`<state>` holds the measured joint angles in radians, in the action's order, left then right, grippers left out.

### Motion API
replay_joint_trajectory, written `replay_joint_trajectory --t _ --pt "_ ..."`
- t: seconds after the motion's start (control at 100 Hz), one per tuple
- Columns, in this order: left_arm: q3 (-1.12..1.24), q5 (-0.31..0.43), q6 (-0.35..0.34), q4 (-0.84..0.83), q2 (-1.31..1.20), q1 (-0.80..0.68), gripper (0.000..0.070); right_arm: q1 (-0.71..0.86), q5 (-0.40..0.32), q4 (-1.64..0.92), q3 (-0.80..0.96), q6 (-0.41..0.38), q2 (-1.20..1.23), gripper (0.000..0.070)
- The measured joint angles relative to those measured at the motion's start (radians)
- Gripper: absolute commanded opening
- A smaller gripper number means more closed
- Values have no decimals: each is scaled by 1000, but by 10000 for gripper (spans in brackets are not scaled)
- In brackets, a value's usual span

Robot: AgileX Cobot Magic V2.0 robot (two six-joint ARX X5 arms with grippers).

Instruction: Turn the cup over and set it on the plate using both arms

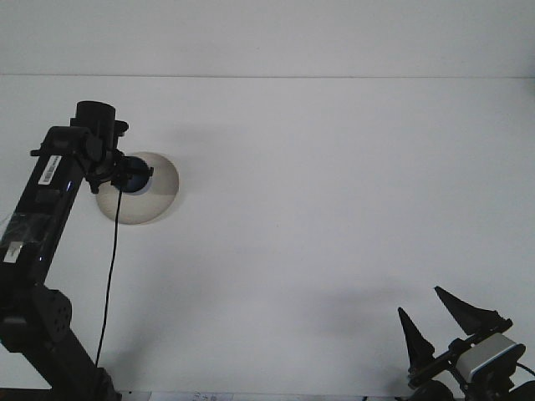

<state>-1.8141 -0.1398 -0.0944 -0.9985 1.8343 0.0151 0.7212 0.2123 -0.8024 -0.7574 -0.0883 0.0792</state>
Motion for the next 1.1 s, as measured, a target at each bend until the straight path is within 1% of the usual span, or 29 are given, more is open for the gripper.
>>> replay_joint_trajectory --t 0.12,0.32,0.61,0.69,0.73,0.77,0.86,0.87,0.88,0.89,0.92,0.95,1.1 --pt "-47 0 0 7 53 0 4 0 0 0 0 -3 0 505" --pt "-51 0 0 8 125 -5 4 0 0 0 0 -7 0 504" --pt "-51 0 2 3 153 -31 5 0 2 0 0 -7 0 503" --pt "-51 0 3 3 168 -35 36 0 2 0 0 -9 0 503" --pt "-51 0 3 3 170 -36 87 0 2 0 0 -11 0 502" --pt "-51 0 3 3 170 -36 156 0 2 0 0 -13 0 502" --pt "-51 1 5 3 170 -35 431 0 2 0 0 -14 0 489" --pt "-51 1 5 3 170 -35 445 0 2 0 0 -14 0 487" --pt "-51 1 7 3 170 -35 485 0 2 0 0 -14 0 487" --pt "-51 1 8 3 170 -35 509 0 2 0 0 -14 0 487" --pt "-53 1 10 1 170 -35 563 0 2 0 0 -14 0 487" --pt "-57 1 11 -4 170 -35 592 0 2 0 0 -14 0 487" --pt "-112 1 26 -29 170 -39 592 0 2 0 0 -14 0 487"
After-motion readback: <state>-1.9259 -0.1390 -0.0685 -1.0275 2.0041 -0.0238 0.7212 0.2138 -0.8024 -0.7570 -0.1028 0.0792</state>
